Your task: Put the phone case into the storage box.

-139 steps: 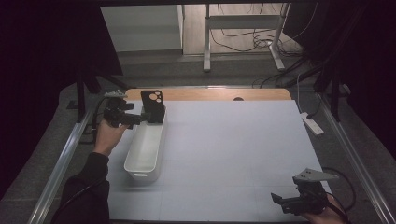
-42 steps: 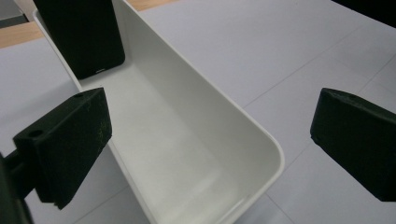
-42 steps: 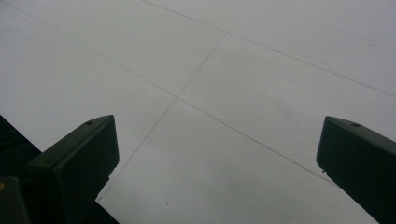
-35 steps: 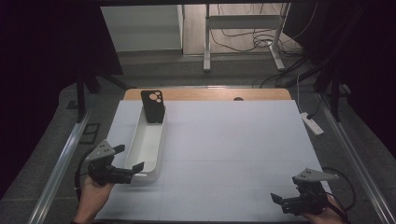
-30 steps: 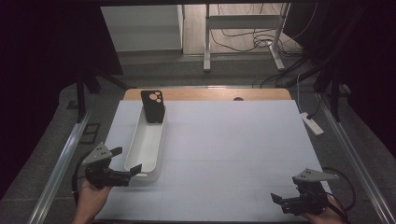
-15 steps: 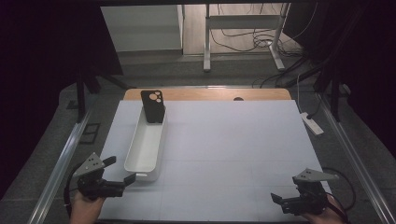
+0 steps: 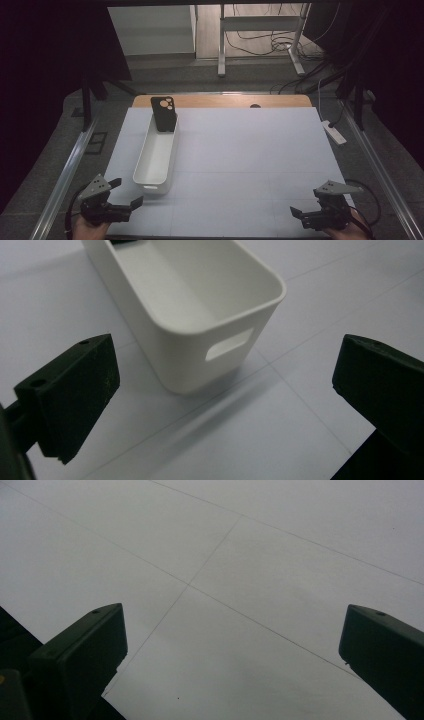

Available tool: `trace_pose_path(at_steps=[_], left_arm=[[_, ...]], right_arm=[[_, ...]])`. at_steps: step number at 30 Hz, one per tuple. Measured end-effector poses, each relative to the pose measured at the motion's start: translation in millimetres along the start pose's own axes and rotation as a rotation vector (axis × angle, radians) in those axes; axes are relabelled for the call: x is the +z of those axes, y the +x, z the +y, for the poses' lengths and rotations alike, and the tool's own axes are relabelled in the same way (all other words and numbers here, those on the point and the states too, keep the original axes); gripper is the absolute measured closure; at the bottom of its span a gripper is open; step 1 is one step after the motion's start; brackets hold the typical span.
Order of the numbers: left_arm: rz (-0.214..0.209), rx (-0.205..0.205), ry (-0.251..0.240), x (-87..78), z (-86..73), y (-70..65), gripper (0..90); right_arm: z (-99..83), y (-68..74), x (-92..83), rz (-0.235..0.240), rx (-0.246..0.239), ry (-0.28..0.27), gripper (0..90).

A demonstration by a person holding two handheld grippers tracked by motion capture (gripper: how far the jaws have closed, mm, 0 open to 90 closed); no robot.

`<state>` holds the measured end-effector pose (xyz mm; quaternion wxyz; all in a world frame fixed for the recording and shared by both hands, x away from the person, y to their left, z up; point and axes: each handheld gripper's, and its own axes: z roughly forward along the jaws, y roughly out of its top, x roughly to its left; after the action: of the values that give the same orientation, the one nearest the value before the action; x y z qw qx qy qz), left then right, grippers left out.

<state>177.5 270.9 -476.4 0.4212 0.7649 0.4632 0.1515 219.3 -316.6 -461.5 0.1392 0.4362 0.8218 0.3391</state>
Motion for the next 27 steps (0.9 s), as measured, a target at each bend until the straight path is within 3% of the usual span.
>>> trace_pose_path(at_steps=[10, 27], left_arm=[[0.031, -0.024, 0.044, -1.8, -12.0, 0.0, 0.0], [0.031, -0.040, 0.101, 0.3, -21.9, -3.5, 0.0]], right_arm=[[0.1, 0.1, -0.4, -0.001, 0.002, 0.000, 0.0], [0.0, -0.4, -0.6, 0.000, 0.006, -0.002, 0.0]])
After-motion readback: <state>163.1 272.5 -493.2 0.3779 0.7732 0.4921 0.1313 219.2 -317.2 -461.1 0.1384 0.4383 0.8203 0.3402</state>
